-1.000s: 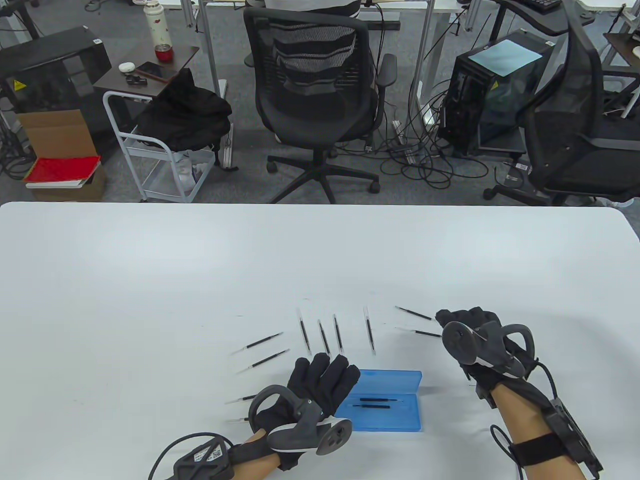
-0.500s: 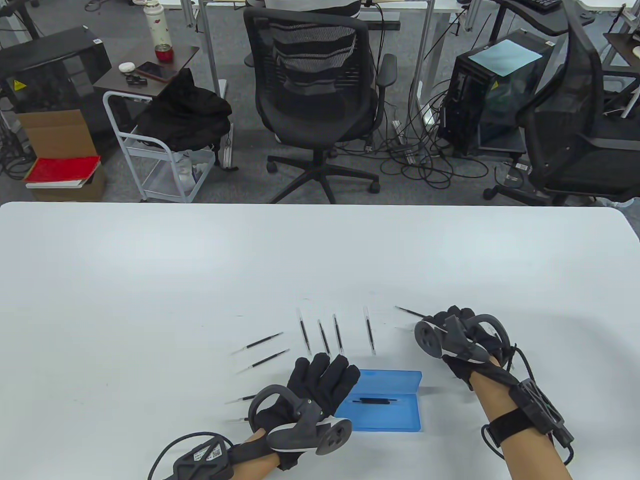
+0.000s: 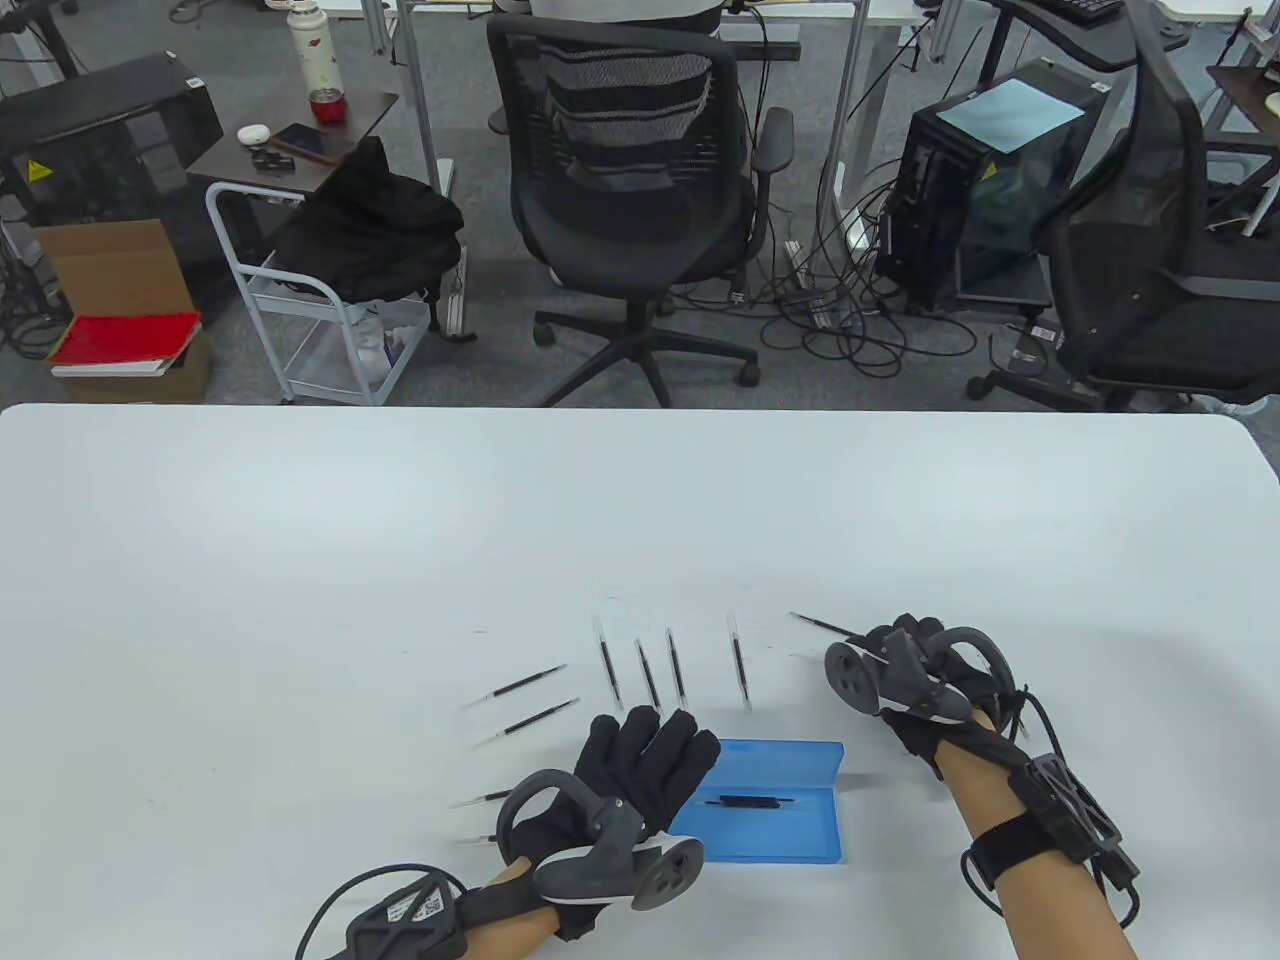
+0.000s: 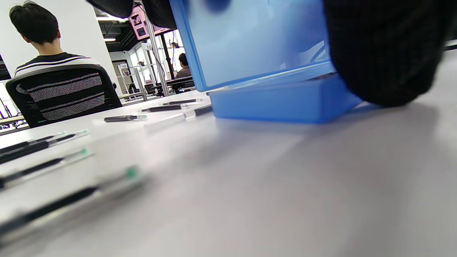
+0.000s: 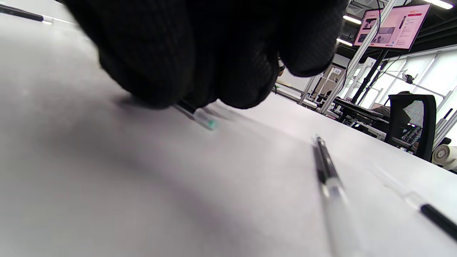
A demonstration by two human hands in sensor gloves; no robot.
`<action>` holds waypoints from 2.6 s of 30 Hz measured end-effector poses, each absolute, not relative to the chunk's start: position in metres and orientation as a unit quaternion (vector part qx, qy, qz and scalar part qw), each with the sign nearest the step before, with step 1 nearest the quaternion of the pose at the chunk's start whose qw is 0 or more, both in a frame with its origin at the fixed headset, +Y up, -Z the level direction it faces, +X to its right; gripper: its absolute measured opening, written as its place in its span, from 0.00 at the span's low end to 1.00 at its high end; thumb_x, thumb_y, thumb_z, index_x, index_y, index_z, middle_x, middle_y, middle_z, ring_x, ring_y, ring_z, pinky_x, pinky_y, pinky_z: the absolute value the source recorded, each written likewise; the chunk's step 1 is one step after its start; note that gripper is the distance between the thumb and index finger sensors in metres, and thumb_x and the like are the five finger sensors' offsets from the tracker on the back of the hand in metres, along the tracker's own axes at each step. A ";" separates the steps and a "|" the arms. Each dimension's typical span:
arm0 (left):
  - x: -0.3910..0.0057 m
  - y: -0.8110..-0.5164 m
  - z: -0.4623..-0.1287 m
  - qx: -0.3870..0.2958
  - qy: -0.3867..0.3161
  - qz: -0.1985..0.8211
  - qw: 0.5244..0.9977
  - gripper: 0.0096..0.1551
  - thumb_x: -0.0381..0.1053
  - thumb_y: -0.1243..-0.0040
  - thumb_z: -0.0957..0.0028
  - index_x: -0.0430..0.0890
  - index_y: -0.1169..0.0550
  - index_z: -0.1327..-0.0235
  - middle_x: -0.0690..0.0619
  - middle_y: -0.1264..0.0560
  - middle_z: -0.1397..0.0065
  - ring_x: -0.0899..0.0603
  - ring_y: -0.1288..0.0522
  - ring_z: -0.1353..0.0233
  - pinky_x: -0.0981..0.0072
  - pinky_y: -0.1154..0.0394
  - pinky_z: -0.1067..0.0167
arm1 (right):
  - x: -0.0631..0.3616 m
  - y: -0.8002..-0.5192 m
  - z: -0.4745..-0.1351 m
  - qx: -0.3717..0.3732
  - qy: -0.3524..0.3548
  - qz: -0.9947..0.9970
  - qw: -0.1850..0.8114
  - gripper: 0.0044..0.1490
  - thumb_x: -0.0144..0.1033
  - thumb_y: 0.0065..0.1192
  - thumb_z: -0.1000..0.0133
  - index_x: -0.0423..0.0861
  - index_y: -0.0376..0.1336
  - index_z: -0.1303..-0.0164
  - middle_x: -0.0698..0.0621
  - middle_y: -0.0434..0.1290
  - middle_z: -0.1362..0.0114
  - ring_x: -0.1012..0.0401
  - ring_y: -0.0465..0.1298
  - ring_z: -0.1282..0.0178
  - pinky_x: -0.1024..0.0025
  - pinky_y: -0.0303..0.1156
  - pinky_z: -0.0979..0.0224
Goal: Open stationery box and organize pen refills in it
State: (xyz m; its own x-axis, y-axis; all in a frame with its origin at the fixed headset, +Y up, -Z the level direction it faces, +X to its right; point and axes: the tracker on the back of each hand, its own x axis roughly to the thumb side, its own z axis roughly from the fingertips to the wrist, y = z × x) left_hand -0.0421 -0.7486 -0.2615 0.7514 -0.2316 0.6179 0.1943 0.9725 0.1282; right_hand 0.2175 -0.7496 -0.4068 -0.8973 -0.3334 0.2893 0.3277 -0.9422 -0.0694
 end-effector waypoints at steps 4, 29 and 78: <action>-0.042 -0.749 -0.261 0.028 -0.333 -0.114 0.935 0.75 0.72 0.35 0.58 0.46 0.63 0.13 0.42 0.61 0.08 0.27 0.49 0.12 0.28 0.45 0.20 | 0.216 -0.750 -0.409 -0.144 -0.002 -0.974 0.176 0.34 0.38 0.80 0.56 0.52 0.71 0.37 0.54 0.86 0.44 0.53 0.85 0.41 0.45 0.75 0.26; -0.042 -0.749 -0.262 0.026 -0.333 -0.114 0.936 0.75 0.72 0.35 0.58 0.47 0.63 0.13 0.42 0.61 0.08 0.27 0.49 0.12 0.29 0.45 0.20 | 0.199 -0.677 -0.343 -0.223 0.143 -0.962 0.075 0.39 0.41 0.79 0.56 0.48 0.68 0.34 0.53 0.84 0.44 0.52 0.84 0.42 0.44 0.76 0.28; -0.043 -0.749 -0.260 0.033 -0.334 -0.116 0.935 0.74 0.72 0.35 0.57 0.46 0.63 0.13 0.42 0.61 0.08 0.27 0.49 0.12 0.29 0.45 0.20 | 0.119 -0.716 -0.233 -0.304 0.114 -0.938 0.119 0.36 0.41 0.77 0.54 0.49 0.69 0.34 0.53 0.85 0.44 0.52 0.84 0.42 0.46 0.76 0.29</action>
State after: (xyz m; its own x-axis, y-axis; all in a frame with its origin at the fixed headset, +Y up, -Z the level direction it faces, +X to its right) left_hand -0.0426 -0.7488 -0.2605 0.7496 -0.2396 0.6170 0.1958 0.9707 0.1390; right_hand 0.1189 -0.7157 -0.2330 -0.7864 -0.2926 0.5441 0.1543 -0.9459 -0.2855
